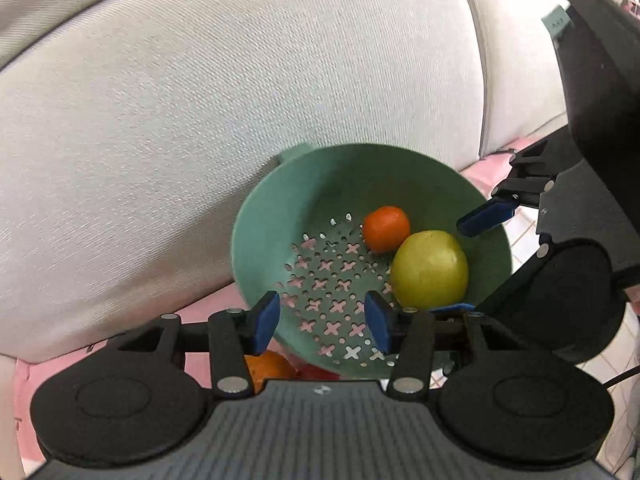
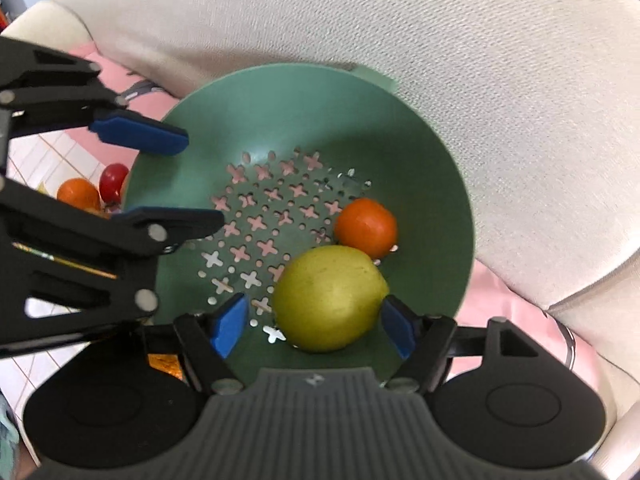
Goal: Organize fruits
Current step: 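Withdraw both open grippers from the colander back toward the fruit pile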
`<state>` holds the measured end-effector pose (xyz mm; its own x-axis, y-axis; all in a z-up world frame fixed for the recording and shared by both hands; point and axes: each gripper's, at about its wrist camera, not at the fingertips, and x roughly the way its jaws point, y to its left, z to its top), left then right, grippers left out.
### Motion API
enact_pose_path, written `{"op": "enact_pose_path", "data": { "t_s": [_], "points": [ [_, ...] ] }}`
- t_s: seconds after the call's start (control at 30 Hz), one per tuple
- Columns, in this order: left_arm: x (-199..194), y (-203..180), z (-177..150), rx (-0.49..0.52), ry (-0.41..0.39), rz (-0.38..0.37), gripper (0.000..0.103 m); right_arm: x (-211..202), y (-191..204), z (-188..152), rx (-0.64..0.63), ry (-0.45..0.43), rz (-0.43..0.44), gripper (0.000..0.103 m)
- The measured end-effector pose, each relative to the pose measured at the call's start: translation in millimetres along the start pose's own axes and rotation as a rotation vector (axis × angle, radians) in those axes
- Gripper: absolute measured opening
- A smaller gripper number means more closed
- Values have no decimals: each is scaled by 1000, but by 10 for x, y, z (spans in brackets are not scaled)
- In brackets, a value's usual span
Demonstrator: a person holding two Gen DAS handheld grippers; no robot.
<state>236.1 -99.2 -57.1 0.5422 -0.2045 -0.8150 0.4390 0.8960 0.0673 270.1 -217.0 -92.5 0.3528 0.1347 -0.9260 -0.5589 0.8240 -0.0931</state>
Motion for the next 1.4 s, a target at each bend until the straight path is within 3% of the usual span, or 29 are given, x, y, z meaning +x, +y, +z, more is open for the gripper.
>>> {"op": "enact_pose_path", "data": {
  "t_s": [0.2,0.43,0.8,1.1,1.23,1.4],
  "points": [
    [-360,75,-100,-78,-56,-9,62,-257,86,-109,59,-110,-59,76],
    [-736,93,-322,-82,-90,31,66,-592,359,-317,130,-281,-163,77],
    [-1004,288,-767,-219,-134,73,68,-885,795,-833,379,-484,-106,81],
    [-1082,357,-1123,-284,-154,59,68,-840,1074,-1099,424,-512,-135,81],
    [-1055,342,-1287,-305,-191,53,68,-766,1154,-1155,403,-493,-125,75],
    [-949,373,-1447,-329,-179,-20,68,-629,1272,-1211,342,-473,-120,71]
  ]
}}
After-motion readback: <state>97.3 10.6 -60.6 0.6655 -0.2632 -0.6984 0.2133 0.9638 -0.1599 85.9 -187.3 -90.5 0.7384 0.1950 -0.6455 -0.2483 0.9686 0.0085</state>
